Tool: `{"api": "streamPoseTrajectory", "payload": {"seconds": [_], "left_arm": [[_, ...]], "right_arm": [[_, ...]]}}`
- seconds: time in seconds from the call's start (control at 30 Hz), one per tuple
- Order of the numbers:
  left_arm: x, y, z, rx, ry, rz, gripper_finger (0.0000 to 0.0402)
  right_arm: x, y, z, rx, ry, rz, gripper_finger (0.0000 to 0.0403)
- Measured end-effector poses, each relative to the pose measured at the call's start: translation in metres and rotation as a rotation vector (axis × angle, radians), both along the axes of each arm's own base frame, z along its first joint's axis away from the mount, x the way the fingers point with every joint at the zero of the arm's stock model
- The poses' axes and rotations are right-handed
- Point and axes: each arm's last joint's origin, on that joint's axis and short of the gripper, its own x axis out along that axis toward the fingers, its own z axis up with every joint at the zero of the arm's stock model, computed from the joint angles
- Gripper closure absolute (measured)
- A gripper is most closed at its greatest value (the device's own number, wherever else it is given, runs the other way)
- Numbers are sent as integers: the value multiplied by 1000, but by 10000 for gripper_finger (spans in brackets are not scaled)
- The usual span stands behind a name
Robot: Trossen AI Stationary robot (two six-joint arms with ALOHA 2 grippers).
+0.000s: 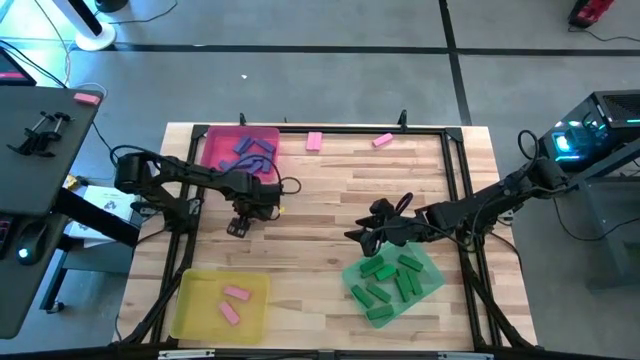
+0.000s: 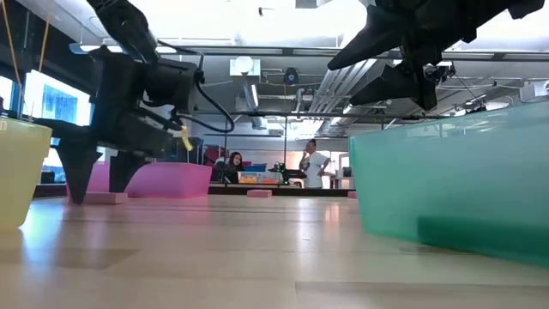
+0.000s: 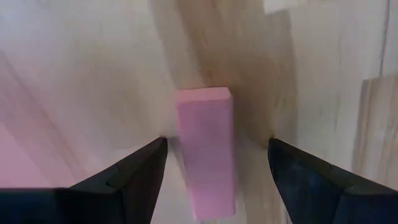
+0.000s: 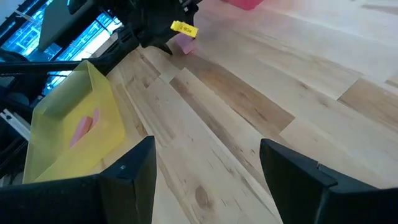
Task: Sort blocks
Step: Put the pink block into the yellow bin
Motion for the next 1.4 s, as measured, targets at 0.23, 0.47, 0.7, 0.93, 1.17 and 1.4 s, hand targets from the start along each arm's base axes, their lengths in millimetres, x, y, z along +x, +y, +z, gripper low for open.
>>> {"api": "streamPoseTrajectory", "payload": {"seconds": [0.23,0.47,0.7,0.93,1.17,1.4], "left_arm": [[0,2,-1,-38,-3,109,202],[21,0,29,-99,-36,107,362],[42,-15,103,-141,-250,156,360],[4,-84,162,-252,-480,156,360],[-64,-155,140,-351,-339,262,360],[-91,-201,97,-475,-309,303,317]], "right_arm": [[0,0,-1,9,1,-13,181],[1,0,-2,9,5,-14,181],[1,0,-2,9,5,-13,181],[1,0,-2,29,0,-25,181],[1,0,-2,25,1,-23,181],[1,0,-2,29,0,-25,181]]}}
